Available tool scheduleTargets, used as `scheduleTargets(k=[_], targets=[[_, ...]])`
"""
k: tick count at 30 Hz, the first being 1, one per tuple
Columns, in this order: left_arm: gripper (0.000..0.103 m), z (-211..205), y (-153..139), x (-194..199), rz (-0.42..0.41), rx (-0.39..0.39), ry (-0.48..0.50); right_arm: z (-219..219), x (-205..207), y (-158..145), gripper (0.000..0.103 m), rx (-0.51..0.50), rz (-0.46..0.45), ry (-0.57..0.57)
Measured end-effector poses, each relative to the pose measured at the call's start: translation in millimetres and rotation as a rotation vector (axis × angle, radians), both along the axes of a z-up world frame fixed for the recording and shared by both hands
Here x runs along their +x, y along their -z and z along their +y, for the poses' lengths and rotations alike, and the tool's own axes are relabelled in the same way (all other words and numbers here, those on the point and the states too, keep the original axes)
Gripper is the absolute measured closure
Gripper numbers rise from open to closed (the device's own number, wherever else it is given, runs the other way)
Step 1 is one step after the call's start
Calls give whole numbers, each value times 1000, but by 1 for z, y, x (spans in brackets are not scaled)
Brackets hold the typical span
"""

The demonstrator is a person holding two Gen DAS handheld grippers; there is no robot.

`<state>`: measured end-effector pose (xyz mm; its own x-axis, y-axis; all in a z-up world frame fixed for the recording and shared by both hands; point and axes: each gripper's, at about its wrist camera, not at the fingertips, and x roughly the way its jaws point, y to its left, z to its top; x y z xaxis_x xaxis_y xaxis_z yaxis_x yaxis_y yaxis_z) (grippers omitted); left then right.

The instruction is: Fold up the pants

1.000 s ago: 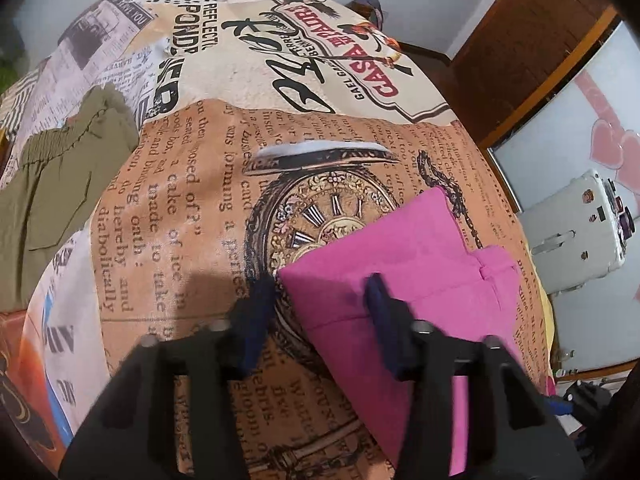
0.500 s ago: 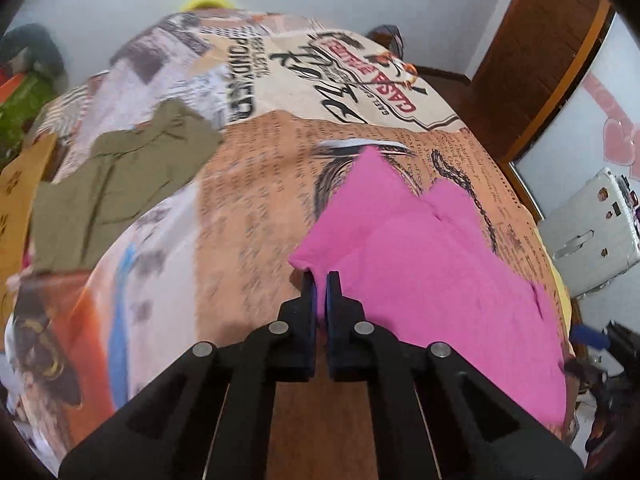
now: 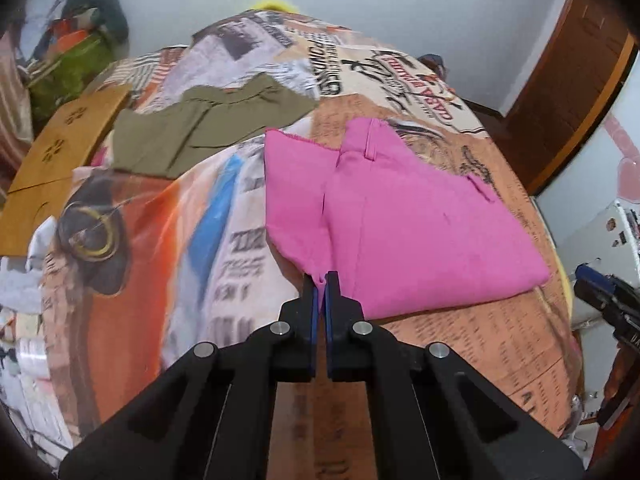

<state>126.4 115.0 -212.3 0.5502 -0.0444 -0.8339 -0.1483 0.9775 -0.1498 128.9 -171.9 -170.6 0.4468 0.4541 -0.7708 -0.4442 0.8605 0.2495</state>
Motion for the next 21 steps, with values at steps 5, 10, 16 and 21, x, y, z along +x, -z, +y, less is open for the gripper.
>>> scheduleTargets(k=[5, 10, 16, 21], targets=[[97, 14, -2, -11, -4, 36, -16, 17, 2, 0, 62, -9, -3, -34], [97, 31, -4, -18, 10, 112, -37, 32, 10, -3, 62, -2, -21, -62], [97, 24, -35, -10, -65, 85, 28, 51, 29, -4, 62, 2, -38, -83], [90, 0, -46, 21, -101, 57, 120, 68, 49, -7, 62, 60, -45, -120]])
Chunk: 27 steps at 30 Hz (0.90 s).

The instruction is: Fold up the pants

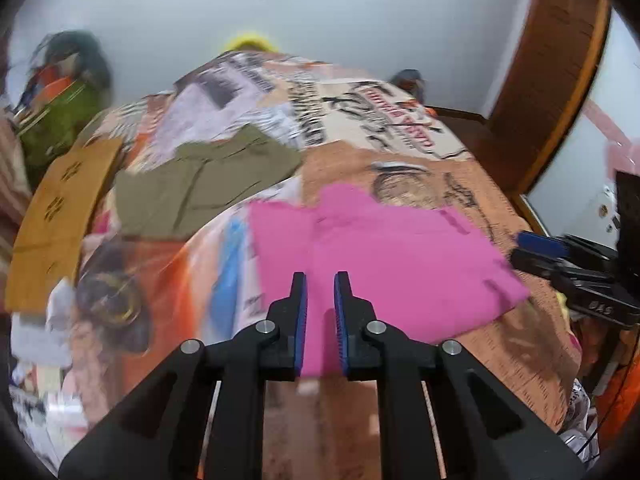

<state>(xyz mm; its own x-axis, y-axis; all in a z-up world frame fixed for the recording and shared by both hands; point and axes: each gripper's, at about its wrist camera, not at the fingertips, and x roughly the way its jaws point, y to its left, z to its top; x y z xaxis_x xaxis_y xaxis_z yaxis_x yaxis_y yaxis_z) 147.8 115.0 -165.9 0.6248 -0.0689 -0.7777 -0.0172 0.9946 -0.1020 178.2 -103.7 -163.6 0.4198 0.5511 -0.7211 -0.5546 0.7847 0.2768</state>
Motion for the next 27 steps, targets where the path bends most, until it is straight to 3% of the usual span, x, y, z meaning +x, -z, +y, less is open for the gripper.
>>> scheduleTargets(k=[7, 13, 18, 24, 27], targets=[[90, -35, 23, 51, 44, 5, 102, 27, 32, 19, 62, -28, 46, -51], [88, -46, 57, 72, 110, 35, 133, 44, 39, 47, 62, -99, 114, -116], [78, -46, 61, 65, 86, 86, 144, 36, 35, 45, 61, -91, 113, -126], [74, -37, 53, 45, 78, 65, 128, 24, 20, 38, 60, -98, 112, -113], [64, -32, 49, 31, 66, 80, 101, 16, 14, 37, 60, -118, 102, -101]])
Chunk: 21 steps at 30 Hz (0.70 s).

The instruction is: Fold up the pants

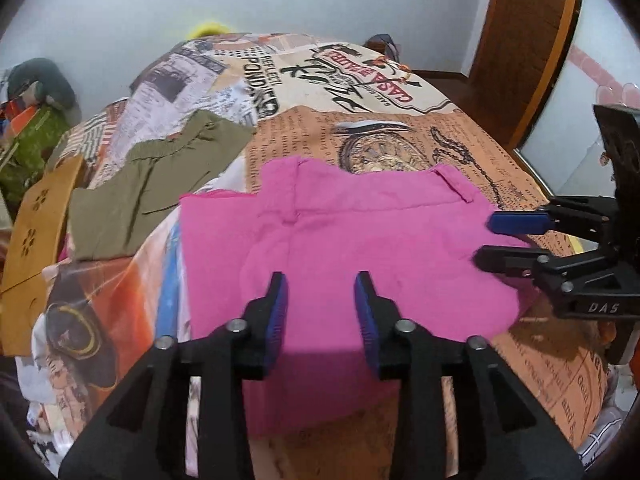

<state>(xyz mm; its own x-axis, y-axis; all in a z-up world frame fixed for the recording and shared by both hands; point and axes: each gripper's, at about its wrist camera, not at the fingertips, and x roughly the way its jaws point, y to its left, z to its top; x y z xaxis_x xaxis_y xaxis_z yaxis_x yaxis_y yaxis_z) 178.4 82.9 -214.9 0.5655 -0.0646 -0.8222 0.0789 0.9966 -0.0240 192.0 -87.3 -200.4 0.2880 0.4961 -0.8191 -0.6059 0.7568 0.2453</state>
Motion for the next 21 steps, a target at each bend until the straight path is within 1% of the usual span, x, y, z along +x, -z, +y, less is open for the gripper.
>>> scheduleTargets(k=[4, 7, 11, 14, 15, 19, 21], targets=[[61, 7, -2, -17, -5, -5, -23, -17, -9, 1, 60, -9, 6, 24], [58, 14, -2, -29, -12, 13, -52, -34, -16, 2, 58, 2, 15, 58], [57, 24, 6, -44, 10, 43, -86, -52, -22, 3, 58, 2, 28, 102], [52, 35, 10, -54, 23, 27, -113, -62, -25, 5, 56, 15, 43, 123], [52, 37, 10, -56, 24, 26, -117, -65, -26, 5, 56, 14, 44, 128], [52, 45, 3, -60, 23, 56, -145, -68, -28, 0, 56, -9, 21, 140], [52, 51, -6, -59, 12, 37, -157, -71, -26, -5, 56, -11, -3, 156]])
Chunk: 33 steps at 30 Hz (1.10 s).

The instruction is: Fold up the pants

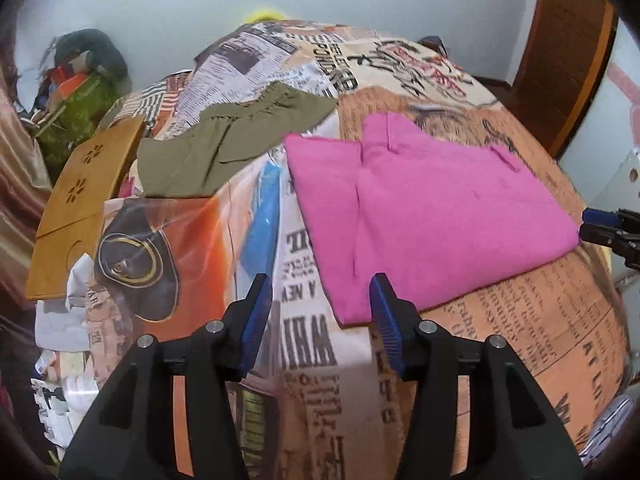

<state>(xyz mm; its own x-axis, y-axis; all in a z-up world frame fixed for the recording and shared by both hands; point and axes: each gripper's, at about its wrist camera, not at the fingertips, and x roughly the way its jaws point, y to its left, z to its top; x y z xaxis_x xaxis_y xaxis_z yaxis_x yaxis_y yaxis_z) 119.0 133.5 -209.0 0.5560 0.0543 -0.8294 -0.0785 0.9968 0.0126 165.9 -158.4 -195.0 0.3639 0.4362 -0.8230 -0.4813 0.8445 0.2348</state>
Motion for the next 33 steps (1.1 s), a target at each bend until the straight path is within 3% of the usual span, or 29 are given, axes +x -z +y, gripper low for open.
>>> scheduleTargets(k=[4, 8, 10, 17, 21, 24, 33], targets=[[50, 7, -18, 7, -42, -47, -4, -3, 8, -10, 56, 28, -27, 17], [34, 3, -24, 22, -61, -79, 11, 2, 18, -12, 46, 49, -39, 21], [33, 1, -21, 33, -51, -97, 15, 7, 24, -8, 43, 57, -31, 22], [32, 0, 13, 62, 34, -142, 5, 17, 44, 23, 43, 78, 84, 25], [31, 10, 24, 70, 45, -246, -10, 16, 58, 37, 43, 134, 144, 44], [31, 12, 27, 77, 51, -276, -5, 15, 66, 43, 43, 165, 175, 52], [35, 9, 34, 98, 60, -306, 6, 23, 79, 50, 47, 191, 185, 33]])
